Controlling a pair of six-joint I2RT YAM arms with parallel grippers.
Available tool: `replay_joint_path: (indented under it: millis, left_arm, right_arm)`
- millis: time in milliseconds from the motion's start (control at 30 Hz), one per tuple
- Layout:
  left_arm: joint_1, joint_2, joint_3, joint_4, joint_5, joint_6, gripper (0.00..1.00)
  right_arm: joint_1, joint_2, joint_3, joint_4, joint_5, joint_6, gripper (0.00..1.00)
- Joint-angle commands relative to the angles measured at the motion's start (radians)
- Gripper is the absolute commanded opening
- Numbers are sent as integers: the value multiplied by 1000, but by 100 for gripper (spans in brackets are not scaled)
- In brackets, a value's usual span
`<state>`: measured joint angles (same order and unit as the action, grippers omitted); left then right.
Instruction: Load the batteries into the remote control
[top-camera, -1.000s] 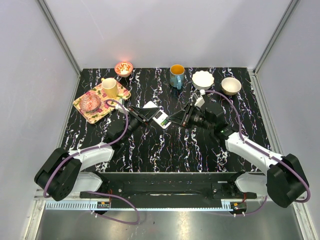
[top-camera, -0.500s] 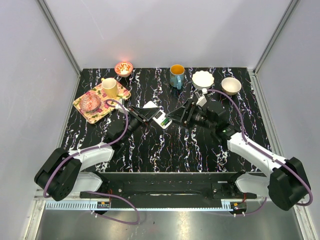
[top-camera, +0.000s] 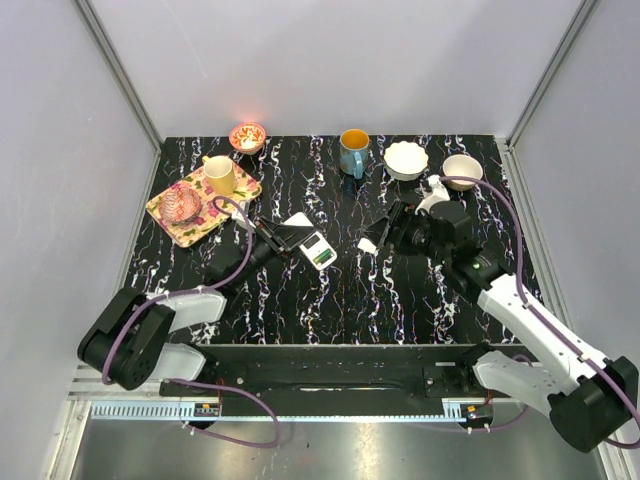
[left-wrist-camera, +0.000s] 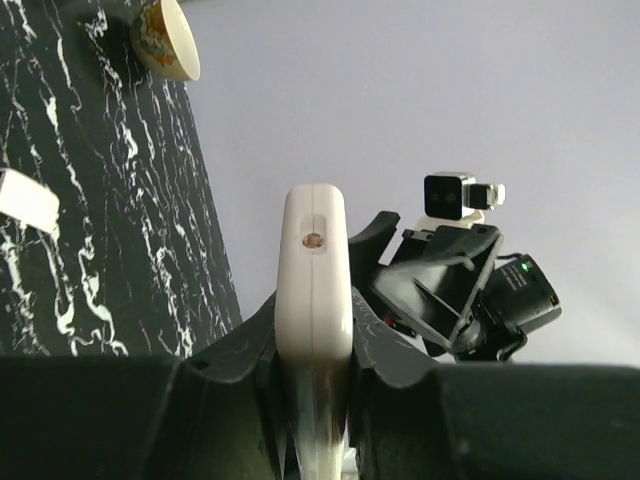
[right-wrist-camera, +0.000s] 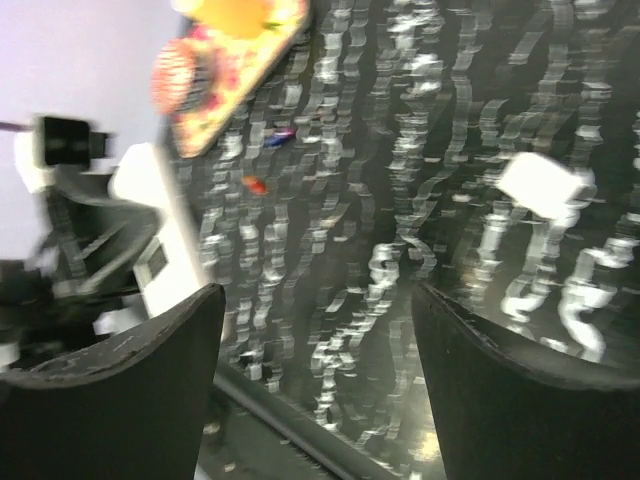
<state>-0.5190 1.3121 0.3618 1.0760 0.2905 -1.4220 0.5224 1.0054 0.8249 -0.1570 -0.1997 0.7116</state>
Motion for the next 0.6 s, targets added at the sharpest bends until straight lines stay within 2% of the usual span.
replay_joint_path:
  millis: [0,33,167,333,567]
  left_arm:
    - [71,62,-50,297,247,-73,0]
    - [77,76,-75,356,265,-86,0]
    - [88,133,-100,421,343,-117,0]
    - [86,151,-101,499,395,-156,0]
    - [86,49,-129,429,378,-106,0]
  right_arm:
    - [-5,50,42,-259,308,-225,80]
    - [-5,71,43,-266,324,-234,80]
    - [-5,223,49,-254,345,-271,80]
    - [-5,407,160,-228,355,-319,84]
    - [-5,680,350,-237,335,-233,85]
